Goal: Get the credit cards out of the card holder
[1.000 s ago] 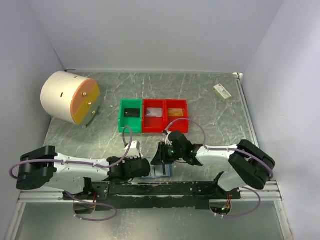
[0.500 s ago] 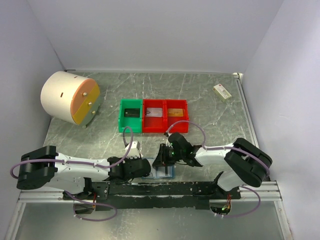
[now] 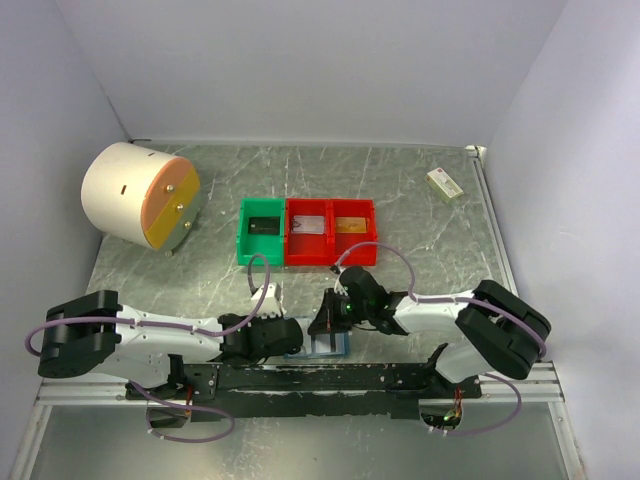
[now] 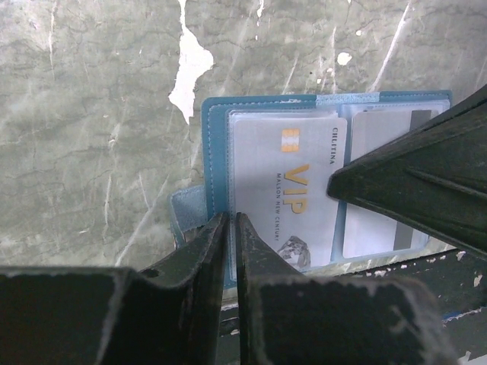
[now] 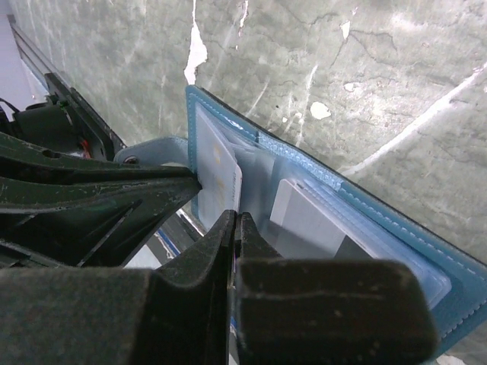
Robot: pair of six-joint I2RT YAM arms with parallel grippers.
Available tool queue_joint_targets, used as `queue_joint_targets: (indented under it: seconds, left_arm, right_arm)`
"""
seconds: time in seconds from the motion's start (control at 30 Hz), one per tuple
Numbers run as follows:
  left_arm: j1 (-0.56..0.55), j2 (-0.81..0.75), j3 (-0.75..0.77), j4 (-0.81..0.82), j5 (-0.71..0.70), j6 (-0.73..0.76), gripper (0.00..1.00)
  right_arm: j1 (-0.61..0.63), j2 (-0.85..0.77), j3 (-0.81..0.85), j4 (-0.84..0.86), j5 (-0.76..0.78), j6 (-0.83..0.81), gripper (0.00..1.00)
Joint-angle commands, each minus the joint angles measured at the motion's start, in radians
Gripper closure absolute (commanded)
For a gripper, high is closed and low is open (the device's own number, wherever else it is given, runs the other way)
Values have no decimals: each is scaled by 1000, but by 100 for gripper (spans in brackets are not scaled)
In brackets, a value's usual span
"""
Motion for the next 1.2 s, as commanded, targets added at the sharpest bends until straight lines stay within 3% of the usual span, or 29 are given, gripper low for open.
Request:
queue_joint_targets:
  seconds: [0.0,0.53,0.87,1.17]
  left_arm:
    - [3,-2,2,-17,-6,-12,79]
    - [3,13,7,-4,0,5,79]
    - [3,-2,-2,13,1,14,79]
    - [3,-8,-6,3,-1,6,80]
  right_arm:
    - [-5,-42,8,-19,-11,-6,100]
    - [-69,-56,-1,-39,-127,-42,100]
    - [-71,-31,-9,23,-177,-29,92]
    - [-87,-63,6,-70,-135,-89,100]
